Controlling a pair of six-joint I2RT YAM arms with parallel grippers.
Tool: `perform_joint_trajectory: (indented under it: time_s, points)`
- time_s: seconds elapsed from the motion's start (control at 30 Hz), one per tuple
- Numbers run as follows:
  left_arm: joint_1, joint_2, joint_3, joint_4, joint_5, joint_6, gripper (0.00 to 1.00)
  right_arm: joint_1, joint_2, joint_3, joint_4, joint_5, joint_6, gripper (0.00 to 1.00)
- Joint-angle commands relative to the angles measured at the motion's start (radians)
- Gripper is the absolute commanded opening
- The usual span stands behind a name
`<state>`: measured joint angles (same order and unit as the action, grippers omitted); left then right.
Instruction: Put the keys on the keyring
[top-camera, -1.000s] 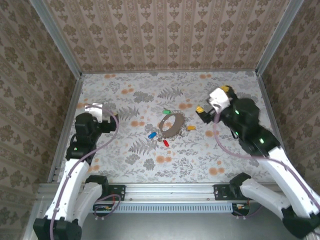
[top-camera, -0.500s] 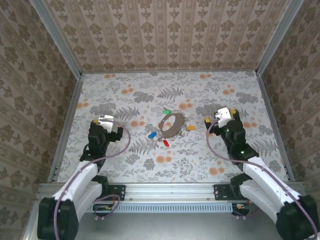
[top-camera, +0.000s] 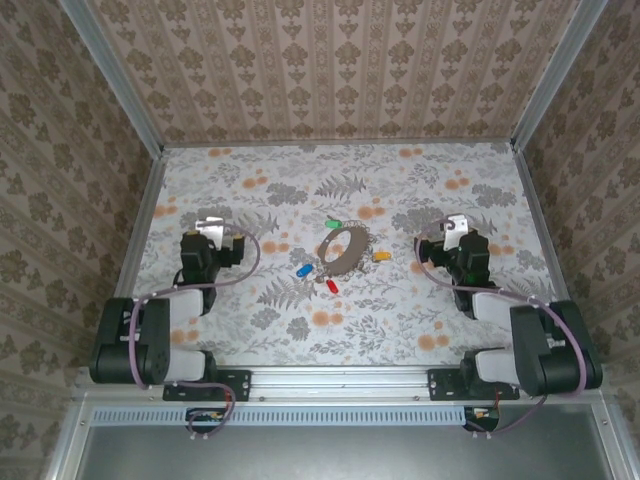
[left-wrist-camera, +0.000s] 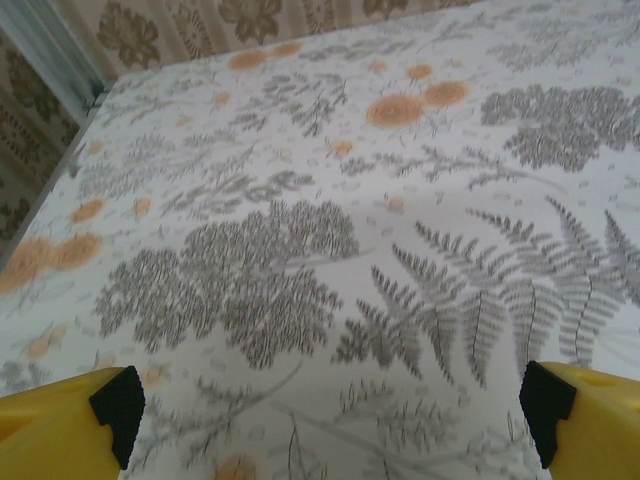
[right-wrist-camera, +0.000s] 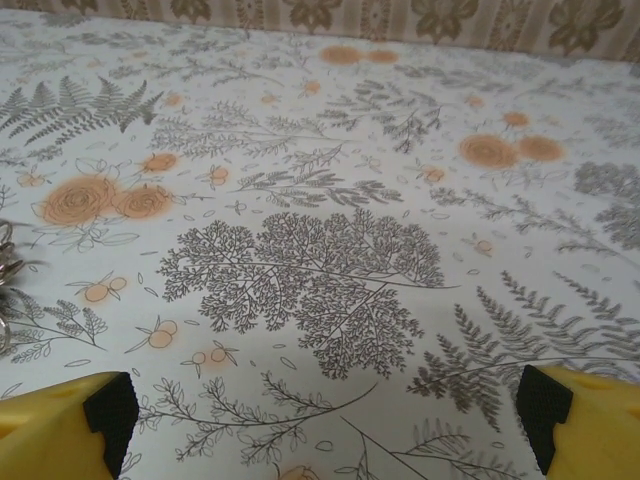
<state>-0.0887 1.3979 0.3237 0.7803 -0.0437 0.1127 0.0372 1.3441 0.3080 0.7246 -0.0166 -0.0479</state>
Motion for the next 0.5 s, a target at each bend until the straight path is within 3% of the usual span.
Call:
perform_joint_trajectory:
  time_s: [0.0,0.03,0.07,0.1,0.13,0.2,0.33,0.47]
  points:
    - [0.036,0.114,0.012,0.184,0.055,-0.003,1.0,-0.023,0.098,0.054,0.136,0.004,0.051,1.0]
    - [0.055,0.156,0.016,0.235,0.073,-0.015,1.0,-0.023,0.162,0.03,0.238,0.015,0.052,1.0]
    - [0.062,0.143,0.031,0.177,0.083,-0.021,1.0,-0.021,0.221,0.018,0.351,0.023,0.055,1.0]
    - [0.061,0.128,0.061,0.094,0.088,-0.022,1.0,-0.009,0.201,0.034,0.286,0.05,0.049,1.0]
    - [0.06,0.145,0.064,0.12,0.081,-0.018,1.0,-0.007,0.168,0.069,0.157,0.054,0.044,1.0]
    - [0.061,0.138,0.078,0.075,0.061,-0.034,1.0,-0.005,0.21,0.057,0.244,0.054,0.045,1.0]
    - [0.073,0.144,0.096,0.051,0.049,-0.056,1.0,-0.012,0.189,0.069,0.188,0.071,0.061,1.0]
    - [0.074,0.142,0.095,0.049,0.049,-0.058,1.0,-0.011,0.187,0.092,0.146,0.175,0.103,1.0]
